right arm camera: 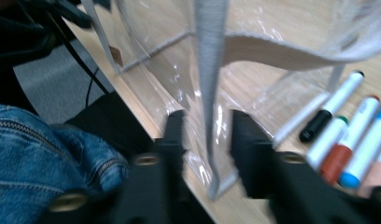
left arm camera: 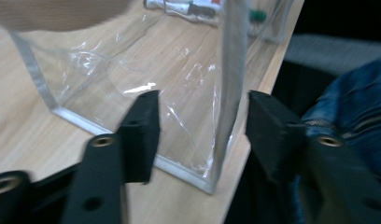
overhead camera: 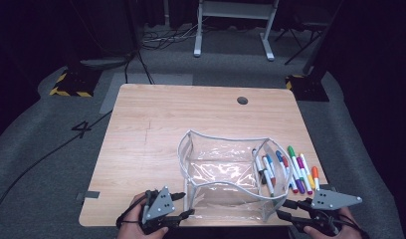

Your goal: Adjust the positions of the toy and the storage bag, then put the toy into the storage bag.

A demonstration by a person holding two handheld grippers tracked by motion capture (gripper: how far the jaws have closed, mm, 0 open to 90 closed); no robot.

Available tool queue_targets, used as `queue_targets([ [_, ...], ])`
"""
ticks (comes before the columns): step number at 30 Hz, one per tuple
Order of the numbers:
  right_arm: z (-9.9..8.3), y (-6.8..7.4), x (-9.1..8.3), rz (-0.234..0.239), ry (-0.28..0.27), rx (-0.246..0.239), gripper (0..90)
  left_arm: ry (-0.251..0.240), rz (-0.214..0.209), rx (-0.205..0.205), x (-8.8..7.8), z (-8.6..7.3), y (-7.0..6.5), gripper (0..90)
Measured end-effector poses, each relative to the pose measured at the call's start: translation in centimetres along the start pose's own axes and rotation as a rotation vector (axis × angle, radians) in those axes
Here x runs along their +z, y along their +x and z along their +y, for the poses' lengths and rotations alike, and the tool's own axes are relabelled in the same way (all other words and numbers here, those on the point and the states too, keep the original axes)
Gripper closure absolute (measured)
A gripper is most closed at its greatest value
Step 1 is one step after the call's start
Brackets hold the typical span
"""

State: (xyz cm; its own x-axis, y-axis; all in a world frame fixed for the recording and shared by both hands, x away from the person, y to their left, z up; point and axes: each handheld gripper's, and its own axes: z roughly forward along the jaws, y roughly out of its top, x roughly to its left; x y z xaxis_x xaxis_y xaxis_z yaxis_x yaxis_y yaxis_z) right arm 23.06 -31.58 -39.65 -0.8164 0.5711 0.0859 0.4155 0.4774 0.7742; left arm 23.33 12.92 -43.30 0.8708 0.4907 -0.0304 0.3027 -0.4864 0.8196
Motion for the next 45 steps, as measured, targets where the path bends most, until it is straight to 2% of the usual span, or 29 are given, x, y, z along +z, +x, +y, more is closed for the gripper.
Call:
queue_targets([
  [1, 0.0, 0.0, 0.0, 0.0, 0.0, 0.0, 57.3, 0.008, -0.013, -0.038, -0.5, 0.2, 0.3, 42.9],
  [3, 0.1, -0.4, -1.1, -0.026, -0.006, -0.001, 55.0, -0.001, 0.0, -0.071, -1.1, 0.4, 1.1, 41.5],
  [4, 0.0, -0.9, -2.0, -0.05, -0.007, 0.027, 54.5, -0.005, 0.022, -0.074, -1.2, 0.4, 1.5, 39.3],
  [5, 0.0, -0.9, -2.0, -0.05, -0.007, 0.027, 54.5, -0.002, 0.055, -0.076, -1.2, 0.5, 2.0, 39.3],
  [8, -0.3, -1.9, -2.6, -0.102, -0.008, 0.063, 53.9, 0.018, 0.167, -0.049, -1.2, 0.8, 3.6, 37.1],
  [9, -0.5, -2.3, -2.7, -0.12, -0.007, 0.075, 53.4, 0.016, 0.182, -0.047, -1.1, 0.9, 4.1, 36.0],
  [12, -0.8, -3.4, -2.7, -0.167, -0.009, 0.102, 51.6, -0.03, 0.208, -0.057, -0.5, 1.0, 6.0, 32.8],
  [14, -0.9, -4.2, -2.6, -0.201, -0.018, 0.117, 49.4, -0.026, 0.23, -0.074, -0.1, 0.9, 7.3, 32.5],
  [16, -0.9, -5.2, -2.6, -0.231, -0.024, 0.138, 46.5, -0.015, 0.257, -0.078, 0.5, 0.6, 8.4, 31.6],
  [18, -1.0, -6.2, -2.4, -0.249, -0.037, 0.17, 46.4, 0.005, 0.307, -0.091, 1.3, 0.1, 9.6, 29.6],
  [20, -1.0, -7.4, -2.2, -0.288, -0.014, 0.199, 46.6, 0.027, 0.328, -0.103, 2.0, -0.7, 10.3, 28.5],
  [22, -1.0, -8.5, -2.1, -0.32, 0.029, 0.213, 47.1, 0.054, 0.332, -0.135, 2.8, -1.7, 11.0, 28.4],
  [23, -1.1, -10.0, -1.9, -0.355, 0.063, 0.241, 47.6, 0.061, 0.333, -0.151, 3.1, -2.2, 11.2, 28.3],
  [24, -1.1, -10.0, -1.9, -0.355, 0.063, 0.241, 47.6, 0.068, 0.34, -0.157, 3.3, -2.8, 11.3, 28.3],
  [28, -2.0, -13.0, -1.9, -0.417, 0.138, 0.31, 48.8, 0.112, 0.364, -0.172, 3.7, -4.7, 11.4, 27.7],
  [34, -3.9, -16.3, -1.6, -0.46, 0.227, 0.394, 55.2, 0.154, 0.378, -0.195, 3.9, -6.2, 11.3, 27.7],
  [37, -5.1, -17.2, -0.9, -0.454, 0.299, 0.443, 58.2, 0.166, 0.379, -0.205, 3.8, -6.8, 11.3, 27.7],
  [39, -5.8, -17.4, -0.3, -0.446, 0.338, 0.47, 58.3, 0.157, 0.371, -0.235, 3.6, -7.1, 11.3, 27.4],
  [42, -6.3, -17.6, 0.4, -0.424, 0.361, 0.486, 58.8, 0.156, 0.372, -0.256, 3.4, -7.3, 11.3, 27.4],
  [45, -6.4, -17.5, 0.7, -0.414, 0.384, 0.491, 61.7, 0.156, 0.372, -0.259, 3.4, -7.3, 11.3, 27.4],
])
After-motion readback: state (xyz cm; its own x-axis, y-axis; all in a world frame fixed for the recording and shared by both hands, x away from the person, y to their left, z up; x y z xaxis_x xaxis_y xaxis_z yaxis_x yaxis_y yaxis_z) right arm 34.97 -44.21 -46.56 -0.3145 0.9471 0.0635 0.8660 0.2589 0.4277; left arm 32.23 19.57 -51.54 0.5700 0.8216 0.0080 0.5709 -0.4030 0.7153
